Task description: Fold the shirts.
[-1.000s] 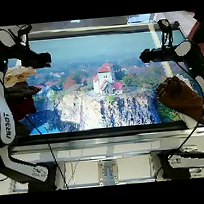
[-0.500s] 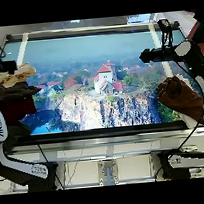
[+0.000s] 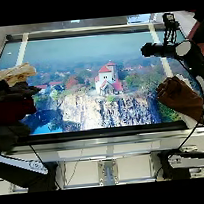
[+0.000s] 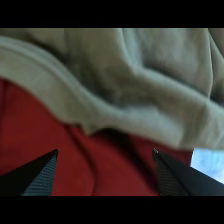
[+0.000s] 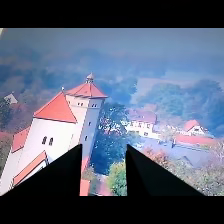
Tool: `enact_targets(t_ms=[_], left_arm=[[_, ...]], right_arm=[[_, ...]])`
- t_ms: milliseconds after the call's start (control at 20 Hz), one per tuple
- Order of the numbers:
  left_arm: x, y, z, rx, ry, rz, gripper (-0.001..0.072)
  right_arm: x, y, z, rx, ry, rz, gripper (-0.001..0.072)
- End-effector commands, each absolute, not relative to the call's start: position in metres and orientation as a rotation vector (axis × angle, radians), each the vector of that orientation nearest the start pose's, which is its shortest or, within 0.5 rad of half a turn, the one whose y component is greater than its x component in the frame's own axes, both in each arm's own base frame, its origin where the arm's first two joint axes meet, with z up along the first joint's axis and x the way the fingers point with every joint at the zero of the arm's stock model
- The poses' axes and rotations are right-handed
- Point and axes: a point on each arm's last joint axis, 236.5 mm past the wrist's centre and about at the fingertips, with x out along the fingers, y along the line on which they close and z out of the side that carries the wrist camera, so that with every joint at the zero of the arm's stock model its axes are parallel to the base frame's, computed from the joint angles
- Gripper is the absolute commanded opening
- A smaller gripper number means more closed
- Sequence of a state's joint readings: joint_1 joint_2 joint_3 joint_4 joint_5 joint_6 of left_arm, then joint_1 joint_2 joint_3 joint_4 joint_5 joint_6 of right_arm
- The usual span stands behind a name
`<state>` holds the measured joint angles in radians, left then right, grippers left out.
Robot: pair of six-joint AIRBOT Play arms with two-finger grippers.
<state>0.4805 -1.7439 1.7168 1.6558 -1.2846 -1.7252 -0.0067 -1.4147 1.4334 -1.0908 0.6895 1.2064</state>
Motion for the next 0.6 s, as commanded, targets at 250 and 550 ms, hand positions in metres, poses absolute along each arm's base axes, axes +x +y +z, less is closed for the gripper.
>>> enact_targets(t_ms=[250, 550], left_arm=[[0.485, 0.235, -0.049, -0.649, 1.097, 0.533, 0.0710], [0.496, 0.238, -0.051, -0.630, 1.063, 0.509, 0.0013]], right_arm=[[0.539, 0.072, 0.145, 0.160, 0.589, 0.288, 0.0314], [0.539, 0.077, 0.149, 0.201, 0.582, 0.301, 0.0314]])
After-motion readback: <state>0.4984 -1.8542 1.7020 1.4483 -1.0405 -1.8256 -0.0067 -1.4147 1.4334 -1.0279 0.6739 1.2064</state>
